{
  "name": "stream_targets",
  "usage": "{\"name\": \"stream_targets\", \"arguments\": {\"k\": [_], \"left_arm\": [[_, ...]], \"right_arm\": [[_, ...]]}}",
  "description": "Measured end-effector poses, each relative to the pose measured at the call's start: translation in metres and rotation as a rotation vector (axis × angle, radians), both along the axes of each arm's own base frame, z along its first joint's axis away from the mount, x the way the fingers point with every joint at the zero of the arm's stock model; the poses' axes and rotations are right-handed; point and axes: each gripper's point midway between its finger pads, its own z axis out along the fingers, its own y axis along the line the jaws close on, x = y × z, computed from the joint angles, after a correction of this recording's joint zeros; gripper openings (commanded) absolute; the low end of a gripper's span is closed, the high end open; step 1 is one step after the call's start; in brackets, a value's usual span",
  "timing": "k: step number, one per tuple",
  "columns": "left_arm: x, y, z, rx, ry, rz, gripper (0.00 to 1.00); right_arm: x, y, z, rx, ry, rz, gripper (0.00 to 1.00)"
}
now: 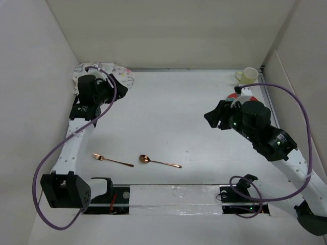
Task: Set the dinner table for one person
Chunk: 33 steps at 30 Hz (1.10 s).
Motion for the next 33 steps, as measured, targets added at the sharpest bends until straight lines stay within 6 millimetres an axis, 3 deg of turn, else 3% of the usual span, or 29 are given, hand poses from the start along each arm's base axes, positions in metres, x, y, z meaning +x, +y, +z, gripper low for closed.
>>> {"name": "stream_targets", "arguments": {"k": [1, 2, 4, 10, 14, 18, 19, 21, 24, 26, 27, 28, 33], "left_arm": [[0.004, 0.001, -0.003, 0.006, 0.011, 0.006, 0.54], [0.008, 0.003, -0.006, 0.015, 0.023, 0.014, 0.30], [0.019, 0.007, -0.007, 0.035, 0.046, 0.036, 0.01], [0.091, 0.019, -0.002, 0.169, 0.064, 0.126, 0.00], [0.139, 0.019, -0.020, 0.253, 0.107, 0.161, 0.29], [0.174, 0.028, -0.066, 0.348, 0.202, 0.201, 0.37], [0.182, 0.031, -0.076, 0.366, 0.215, 0.210, 0.43], [0.196, 0.035, -0.103, 0.403, 0.255, 0.220, 0.48], [0.210, 0.038, -0.144, 0.447, 0.319, 0.220, 0.52], [0.220, 0.039, -0.168, 0.470, 0.349, 0.220, 0.53], [0.224, 0.038, -0.178, 0.480, 0.359, 0.218, 0.53], [0.228, 0.037, -0.189, 0.492, 0.375, 0.214, 0.53], [0.243, 0.030, -0.234, 0.530, 0.410, 0.201, 0.56]], "right_arm": [[0.002, 0.001, -0.002, -0.007, 0.006, 0.003, 0.32], [0.003, 0.002, -0.004, -0.012, 0.010, 0.009, 0.02], [0.005, 0.003, -0.008, -0.022, 0.021, 0.021, 0.00], [0.013, 0.007, -0.020, -0.047, 0.060, 0.052, 0.00], [0.013, 0.012, -0.022, -0.038, 0.072, 0.077, 0.00], [0.017, 0.014, -0.022, -0.028, 0.071, 0.088, 0.00], [0.018, 0.015, -0.023, -0.028, 0.076, 0.090, 0.00], [0.020, 0.019, -0.028, -0.032, 0.092, 0.100, 0.01], [0.025, 0.025, -0.038, -0.042, 0.124, 0.113, 0.11], [0.027, 0.029, -0.043, -0.046, 0.138, 0.122, 0.26], [0.030, 0.033, -0.049, -0.051, 0.157, 0.129, 0.26], [0.032, 0.035, -0.052, -0.053, 0.169, 0.137, 0.33], [0.030, 0.052, -0.067, -0.068, 0.214, 0.184, 0.38]]}}
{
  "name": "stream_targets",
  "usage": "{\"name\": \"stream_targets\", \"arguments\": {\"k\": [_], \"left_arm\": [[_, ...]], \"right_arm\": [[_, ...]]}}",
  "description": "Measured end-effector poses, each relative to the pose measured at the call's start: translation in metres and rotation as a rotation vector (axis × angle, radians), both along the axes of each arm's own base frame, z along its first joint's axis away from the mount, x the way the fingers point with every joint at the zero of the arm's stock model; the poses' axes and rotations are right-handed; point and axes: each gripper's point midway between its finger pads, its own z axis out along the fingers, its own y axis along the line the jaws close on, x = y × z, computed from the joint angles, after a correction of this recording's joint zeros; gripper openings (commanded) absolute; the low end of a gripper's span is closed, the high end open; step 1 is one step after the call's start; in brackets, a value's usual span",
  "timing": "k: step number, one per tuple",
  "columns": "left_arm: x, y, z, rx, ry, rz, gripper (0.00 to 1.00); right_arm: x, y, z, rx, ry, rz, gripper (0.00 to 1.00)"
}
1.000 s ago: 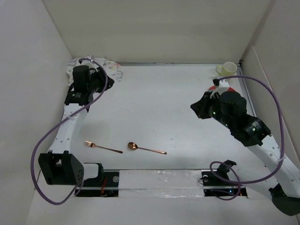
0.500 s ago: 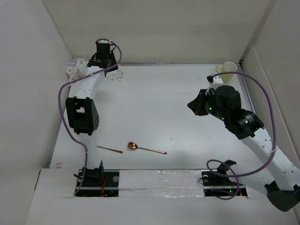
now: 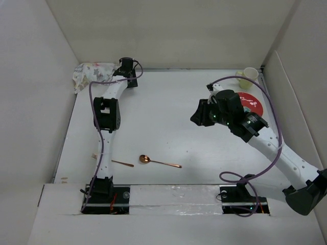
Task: Set the dinner table for one person
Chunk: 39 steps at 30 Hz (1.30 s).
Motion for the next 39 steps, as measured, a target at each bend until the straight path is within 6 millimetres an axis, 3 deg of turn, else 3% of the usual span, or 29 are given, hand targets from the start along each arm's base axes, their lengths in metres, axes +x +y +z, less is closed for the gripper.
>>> {"name": "stream_targets", "arguments": {"k": [2, 5, 12, 16, 20, 24, 26, 32, 39], "left_arm": [[0.003, -0.004, -0.011, 0.008, 0.010, -0.009, 0.57], [0.017, -0.010, -0.003, 0.010, -0.029, -0.021, 0.62], [0.024, -0.014, 0.006, 0.010, -0.054, -0.043, 0.55], [0.011, -0.014, -0.014, 0.012, 0.008, -0.057, 0.55], [0.011, -0.013, -0.016, 0.020, 0.007, -0.069, 0.54], [0.013, -0.012, -0.015, 0.013, 0.004, -0.073, 0.38], [0.012, -0.013, -0.015, 0.007, 0.007, -0.082, 0.35], [0.012, -0.009, -0.017, 0.019, 0.017, -0.110, 0.01], [0.004, -0.016, -0.014, 0.021, 0.020, -0.128, 0.00]], "right_arm": [[-0.003, 0.008, -0.001, 0.003, 0.004, 0.022, 0.38], [-0.004, 0.019, -0.001, 0.011, 0.005, 0.047, 0.38], [-0.001, 0.034, 0.001, 0.015, 0.014, 0.062, 0.38], [0.007, 0.035, 0.023, 0.029, -0.033, 0.047, 0.38], [0.014, 0.036, 0.058, 0.059, -0.113, 0.041, 0.38], [0.016, 0.035, 0.085, 0.080, -0.173, 0.047, 0.37], [0.017, 0.034, 0.092, 0.084, -0.190, 0.047, 0.37], [0.021, 0.027, 0.094, 0.074, -0.194, 0.043, 0.36], [0.024, 0.010, 0.093, 0.064, -0.195, 0.003, 0.36]]}}
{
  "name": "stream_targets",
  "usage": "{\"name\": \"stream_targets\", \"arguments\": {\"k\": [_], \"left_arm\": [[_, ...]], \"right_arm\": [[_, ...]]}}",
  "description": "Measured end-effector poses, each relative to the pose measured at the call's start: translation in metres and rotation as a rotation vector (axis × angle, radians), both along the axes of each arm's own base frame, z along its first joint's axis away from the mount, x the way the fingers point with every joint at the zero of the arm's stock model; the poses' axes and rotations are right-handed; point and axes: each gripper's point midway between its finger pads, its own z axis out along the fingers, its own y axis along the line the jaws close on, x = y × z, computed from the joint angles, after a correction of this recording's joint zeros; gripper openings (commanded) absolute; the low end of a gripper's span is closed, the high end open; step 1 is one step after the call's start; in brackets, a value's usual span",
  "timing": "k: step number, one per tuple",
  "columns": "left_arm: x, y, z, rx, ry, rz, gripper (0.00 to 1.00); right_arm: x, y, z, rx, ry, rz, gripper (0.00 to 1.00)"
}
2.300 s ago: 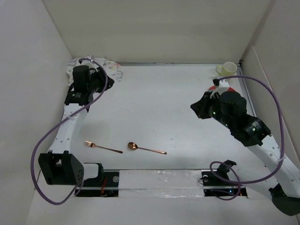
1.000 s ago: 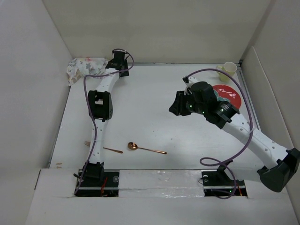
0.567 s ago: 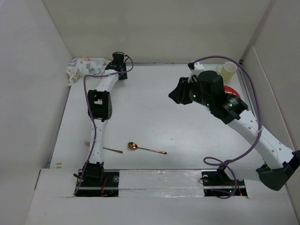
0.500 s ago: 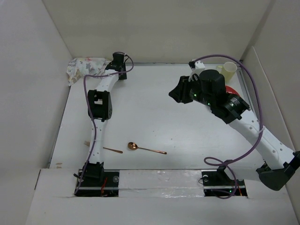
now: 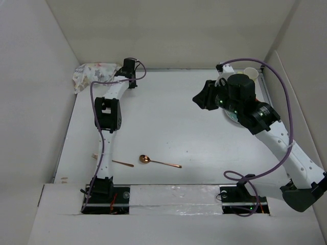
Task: Set the dinner table for one person
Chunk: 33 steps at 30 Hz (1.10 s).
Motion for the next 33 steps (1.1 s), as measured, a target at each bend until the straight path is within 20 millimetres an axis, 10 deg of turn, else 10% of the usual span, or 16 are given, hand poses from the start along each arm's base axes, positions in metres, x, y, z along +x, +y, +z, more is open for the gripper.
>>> {"name": "stream_targets", "arguments": {"k": [4, 9, 13, 16, 20, 27, 30, 33], "left_arm": [[-0.029, -0.036, 0.003, -0.034, 0.062, -0.068, 0.00], [-0.103, -0.143, 0.017, -0.188, 0.154, -0.263, 0.00], [-0.159, -0.226, 0.076, -0.356, 0.138, -0.425, 0.00], [-0.158, -0.252, 0.155, -0.457, 0.030, -0.492, 0.00], [-0.139, -0.251, 0.294, -0.600, -0.243, -0.545, 0.00], [-0.215, -0.209, 0.478, -0.842, -0.562, -0.655, 0.00], [-0.236, -0.183, 0.519, -0.881, -0.667, -0.668, 0.00], [-0.220, -0.149, 0.516, -0.862, -0.707, -0.572, 0.00]], "right_arm": [[0.005, -0.023, 0.000, 0.005, -0.009, -0.067, 0.33], [0.012, -0.045, -0.021, -0.012, 0.028, -0.139, 0.31], [0.016, -0.056, -0.040, -0.028, 0.071, -0.179, 0.32], [0.016, -0.064, -0.045, -0.026, 0.080, -0.201, 0.39], [0.013, -0.074, -0.035, 0.001, 0.056, -0.233, 0.58], [0.009, -0.079, -0.022, 0.044, 0.020, -0.254, 0.87], [0.012, -0.077, -0.025, 0.043, 0.030, -0.252, 0.97], [0.016, -0.074, -0.040, 0.031, 0.059, -0.247, 1.00]]}}
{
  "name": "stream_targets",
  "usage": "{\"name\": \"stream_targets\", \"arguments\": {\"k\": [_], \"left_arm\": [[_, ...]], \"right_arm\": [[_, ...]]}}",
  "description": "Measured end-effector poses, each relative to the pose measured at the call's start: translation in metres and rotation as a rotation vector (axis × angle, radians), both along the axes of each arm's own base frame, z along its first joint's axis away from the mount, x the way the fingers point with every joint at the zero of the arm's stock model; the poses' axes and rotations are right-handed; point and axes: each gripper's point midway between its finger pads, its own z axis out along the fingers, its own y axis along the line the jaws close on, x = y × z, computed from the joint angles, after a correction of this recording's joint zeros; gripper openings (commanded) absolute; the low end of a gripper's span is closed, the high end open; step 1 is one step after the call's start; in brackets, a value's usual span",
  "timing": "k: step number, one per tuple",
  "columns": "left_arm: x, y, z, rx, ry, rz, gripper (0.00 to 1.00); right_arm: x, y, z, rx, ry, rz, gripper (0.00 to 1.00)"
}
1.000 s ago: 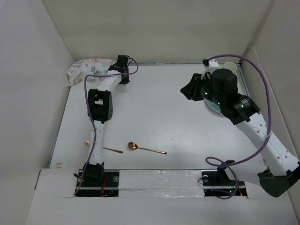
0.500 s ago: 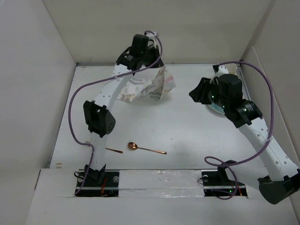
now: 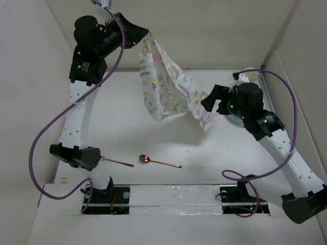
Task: Set the dinner table for one person
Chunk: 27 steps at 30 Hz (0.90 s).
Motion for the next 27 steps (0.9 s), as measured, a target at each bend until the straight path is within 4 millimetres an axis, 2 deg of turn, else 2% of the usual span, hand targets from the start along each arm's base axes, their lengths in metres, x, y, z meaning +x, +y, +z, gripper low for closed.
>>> {"name": "stream_targets", "arguments": {"k": [2, 4, 7, 9, 12, 13, 14, 15, 16, 18, 23, 27], "left_arm": [[0.027, 0.015, -0.029, 0.016, 0.067, 0.057, 0.00], [0.060, 0.018, -0.067, 0.036, 0.152, 0.104, 0.00], [0.113, 0.020, -0.144, 0.088, 0.301, 0.173, 0.00], [0.144, 0.022, -0.207, 0.133, 0.413, 0.206, 0.00], [0.174, 0.034, -0.295, 0.185, 0.573, 0.242, 0.00], [0.180, 0.041, -0.320, 0.200, 0.620, 0.255, 0.00], [0.184, 0.048, -0.341, 0.215, 0.662, 0.268, 0.00], [0.185, 0.054, -0.358, 0.229, 0.695, 0.279, 0.00], [0.185, 0.060, -0.370, 0.241, 0.717, 0.289, 0.00], [0.184, 0.071, -0.382, 0.253, 0.741, 0.308, 0.00], [0.180, 0.073, -0.376, 0.260, 0.703, 0.307, 0.00], [0.171, 0.070, -0.370, 0.267, 0.682, 0.295, 0.00]], "right_arm": [[0.003, 0.003, -0.022, -0.015, 0.043, 0.008, 1.00], [0.004, 0.009, -0.051, -0.035, 0.103, 0.027, 1.00], [0.003, 0.025, -0.106, -0.092, 0.231, 0.071, 1.00], [-0.002, 0.035, -0.144, -0.143, 0.325, 0.100, 1.00], [-0.015, 0.044, -0.192, -0.213, 0.440, 0.122, 1.00], [-0.015, 0.044, -0.192, -0.213, 0.440, 0.122, 1.00], [-0.025, 0.044, -0.215, -0.255, 0.495, 0.122, 1.00], [-0.029, 0.045, -0.222, -0.277, 0.514, 0.119, 0.98], [-0.030, 0.047, -0.228, -0.294, 0.525, 0.115, 0.97], [-0.033, 0.050, -0.240, -0.328, 0.545, 0.110, 0.93], [-0.040, 0.054, -0.271, -0.427, 0.598, 0.093, 0.80], [-0.032, 0.053, -0.290, -0.499, 0.629, 0.067, 0.69]]}}
